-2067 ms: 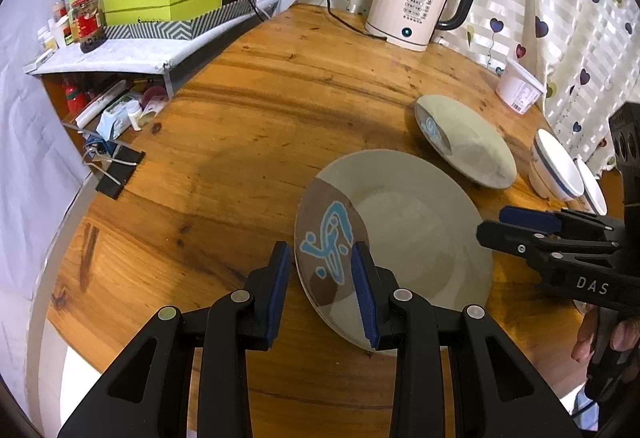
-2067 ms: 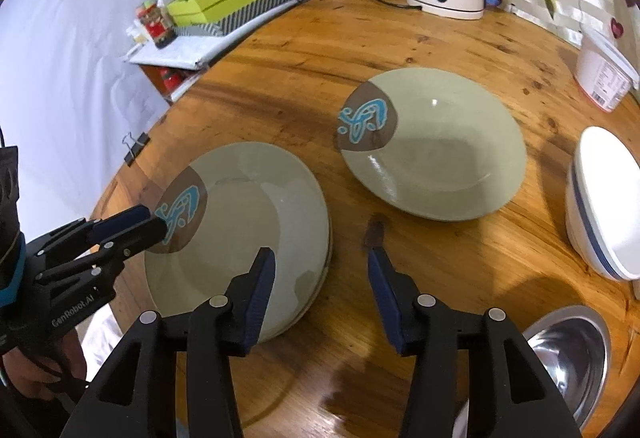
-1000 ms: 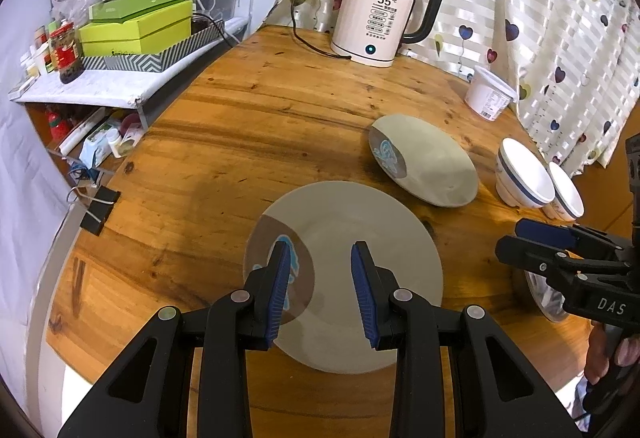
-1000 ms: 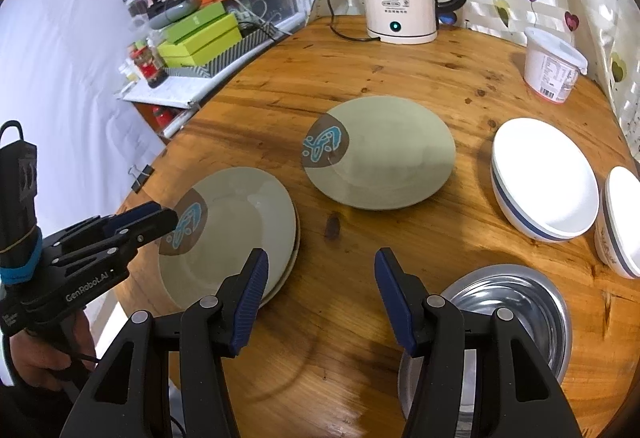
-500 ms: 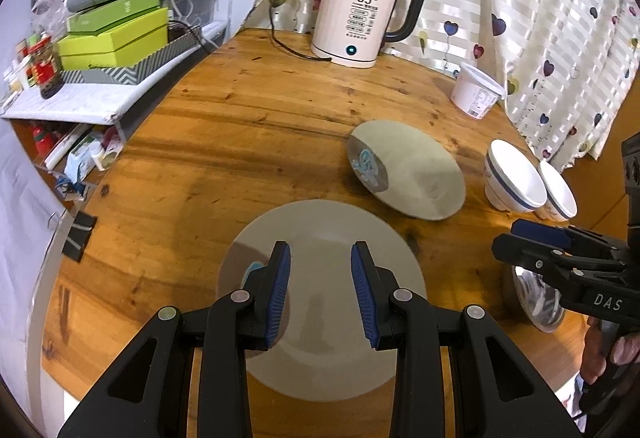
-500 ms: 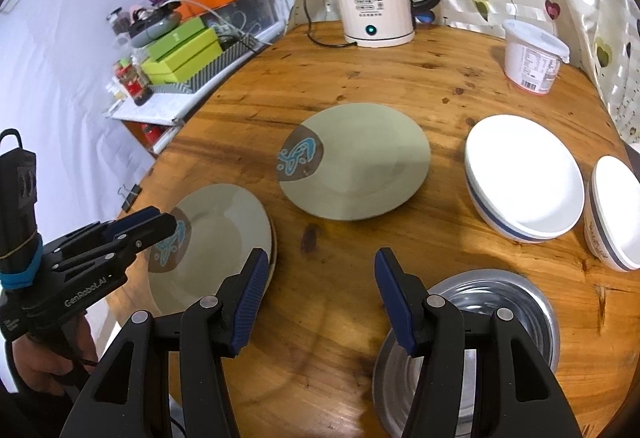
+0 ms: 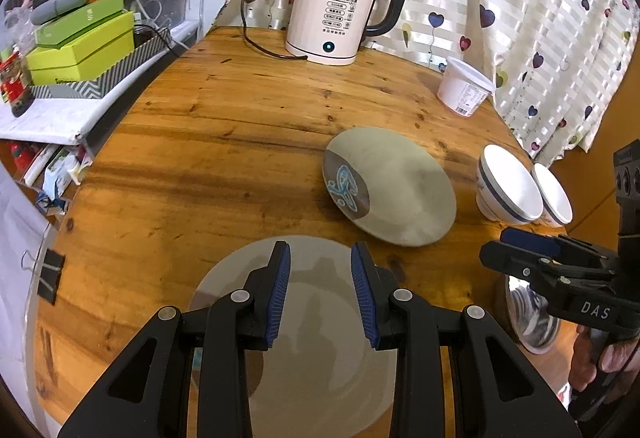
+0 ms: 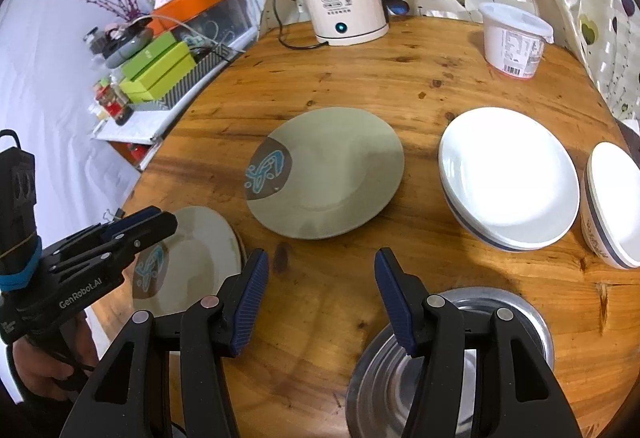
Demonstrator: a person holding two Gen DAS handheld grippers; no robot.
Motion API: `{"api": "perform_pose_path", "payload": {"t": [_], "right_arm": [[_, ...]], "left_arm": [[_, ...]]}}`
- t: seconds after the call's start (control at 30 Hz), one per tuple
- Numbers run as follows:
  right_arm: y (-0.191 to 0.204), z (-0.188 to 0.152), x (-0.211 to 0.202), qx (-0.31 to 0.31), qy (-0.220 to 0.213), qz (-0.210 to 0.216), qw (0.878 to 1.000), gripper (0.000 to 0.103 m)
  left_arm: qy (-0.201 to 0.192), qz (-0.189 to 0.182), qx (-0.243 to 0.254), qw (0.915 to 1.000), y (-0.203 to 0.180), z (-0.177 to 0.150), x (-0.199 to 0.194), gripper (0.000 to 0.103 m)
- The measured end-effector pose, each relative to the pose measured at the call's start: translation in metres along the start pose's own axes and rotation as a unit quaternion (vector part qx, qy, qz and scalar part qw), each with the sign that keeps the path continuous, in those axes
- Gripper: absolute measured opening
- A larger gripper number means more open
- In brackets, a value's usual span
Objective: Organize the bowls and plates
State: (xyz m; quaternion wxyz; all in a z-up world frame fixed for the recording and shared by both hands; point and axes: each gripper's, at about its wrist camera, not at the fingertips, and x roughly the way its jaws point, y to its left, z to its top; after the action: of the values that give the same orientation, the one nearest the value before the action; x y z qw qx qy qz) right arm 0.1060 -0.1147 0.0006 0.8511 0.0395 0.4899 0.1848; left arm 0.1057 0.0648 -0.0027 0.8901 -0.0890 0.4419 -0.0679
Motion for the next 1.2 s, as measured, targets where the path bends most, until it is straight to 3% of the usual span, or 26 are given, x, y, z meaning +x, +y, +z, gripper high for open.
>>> {"api": "perform_pose_path", "payload": {"t": [0.43,1.2], "right_arm": [[-0.019,0.017,0.022,0.042,0.01,-0.009,0.999,0.053],[-0.033,0.038,0.063,0.09,0.054,-0.015,0.994,0.043]], "left_arm": [[0.028,-0.027,0.005,0.9992,0.0,0.033,0.035,0.033],[0.08,-0.039,0.018,0.9958,-0.002,0.061,0.096,0.033]]}}
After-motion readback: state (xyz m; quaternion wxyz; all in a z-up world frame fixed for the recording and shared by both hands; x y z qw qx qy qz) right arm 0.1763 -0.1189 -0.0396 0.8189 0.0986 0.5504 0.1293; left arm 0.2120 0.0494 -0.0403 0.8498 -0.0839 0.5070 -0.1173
